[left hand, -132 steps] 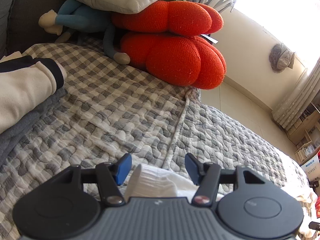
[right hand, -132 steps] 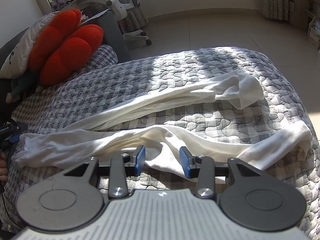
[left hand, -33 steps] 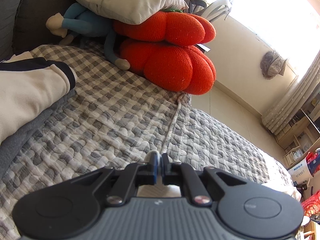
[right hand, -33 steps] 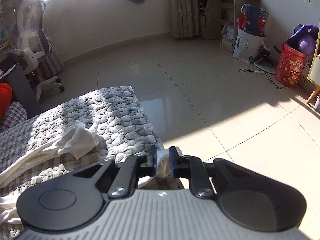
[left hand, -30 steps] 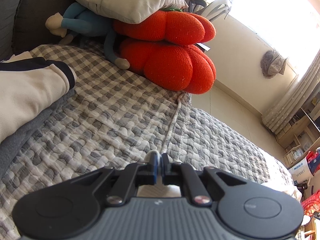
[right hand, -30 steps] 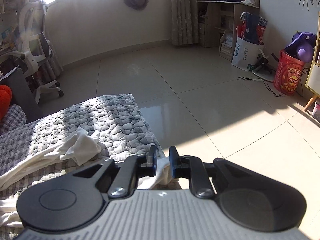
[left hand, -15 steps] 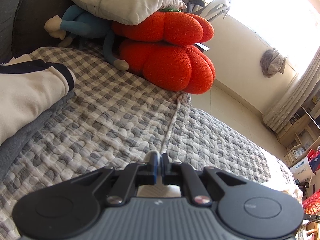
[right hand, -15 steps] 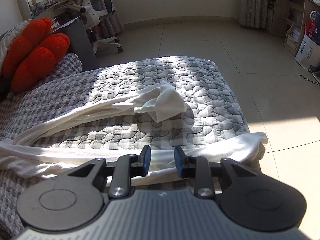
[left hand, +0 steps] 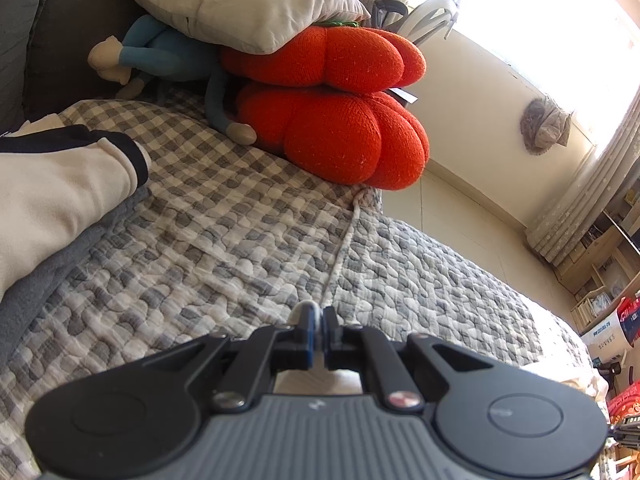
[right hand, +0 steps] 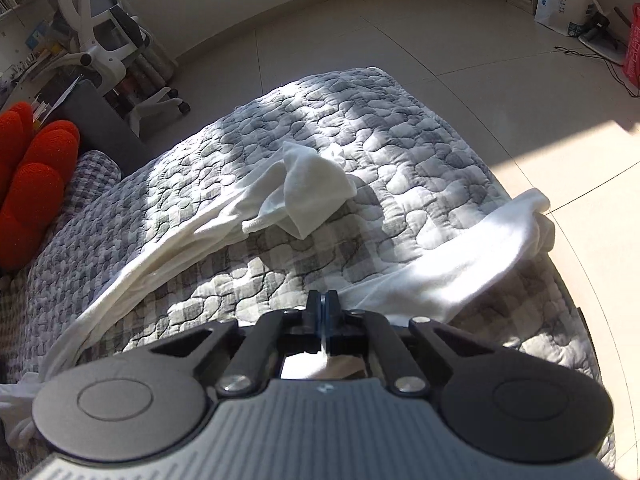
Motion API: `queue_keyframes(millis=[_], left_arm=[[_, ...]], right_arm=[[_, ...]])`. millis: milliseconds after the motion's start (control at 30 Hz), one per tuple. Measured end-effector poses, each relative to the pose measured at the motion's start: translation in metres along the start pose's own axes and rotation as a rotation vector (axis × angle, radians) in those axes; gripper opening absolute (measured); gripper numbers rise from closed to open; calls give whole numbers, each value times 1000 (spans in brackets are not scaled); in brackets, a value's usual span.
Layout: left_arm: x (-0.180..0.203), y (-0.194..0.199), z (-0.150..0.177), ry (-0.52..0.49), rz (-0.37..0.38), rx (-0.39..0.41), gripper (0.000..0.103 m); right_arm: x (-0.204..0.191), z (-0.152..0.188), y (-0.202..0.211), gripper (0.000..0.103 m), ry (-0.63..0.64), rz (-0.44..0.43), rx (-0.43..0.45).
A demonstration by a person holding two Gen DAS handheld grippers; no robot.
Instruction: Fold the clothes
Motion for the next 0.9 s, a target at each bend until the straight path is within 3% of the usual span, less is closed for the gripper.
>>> queue_keyframes(millis=[167, 367, 433, 500, 567, 667, 700, 767, 833, 900], left_arm=[[-1, 12, -5, 37, 31, 31, 4], [3, 30, -12, 75, 88, 74, 4], [7, 34, -13, 72, 105, 88, 4], [10, 34, -13, 58, 105, 86, 4], [12, 30, -9, 50, 96, 63, 4], [10, 30, -8, 61, 94, 57, 4], [9, 31, -8, 64, 95, 61, 4], [9, 33, -9, 69, 101, 70, 4], [10, 35, -10, 74, 107, 79, 4], [10, 37, -11, 79, 113, 88, 4]], right_arm=[[3, -12, 20, 1, -26, -55, 100], [-8, -31, 71, 0, -26, -145, 300], [-5, -33, 75, 0, -33, -153, 304], [0, -26, 55, 2, -42, -155, 207], [3, -16, 31, 13, -29, -126, 103], [5, -5, 13, 15, 4, -81, 34], [6, -2, 10, 19, -39, -107, 7], [10, 0, 7, 57, -145, -170, -29], [12, -1, 7, 64, -229, -213, -40], [10, -4, 7, 64, -260, -205, -34]])
Point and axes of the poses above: each gripper's, at about its wrist camera, not at the fingertips, and y roughly against the way its jaws point, x to its right, z to its underside, the point moved 7 cm from there along -y, roughly the way its jaws point, and after that the axes turned 3 degrees about -y, right-handed, at the moved point
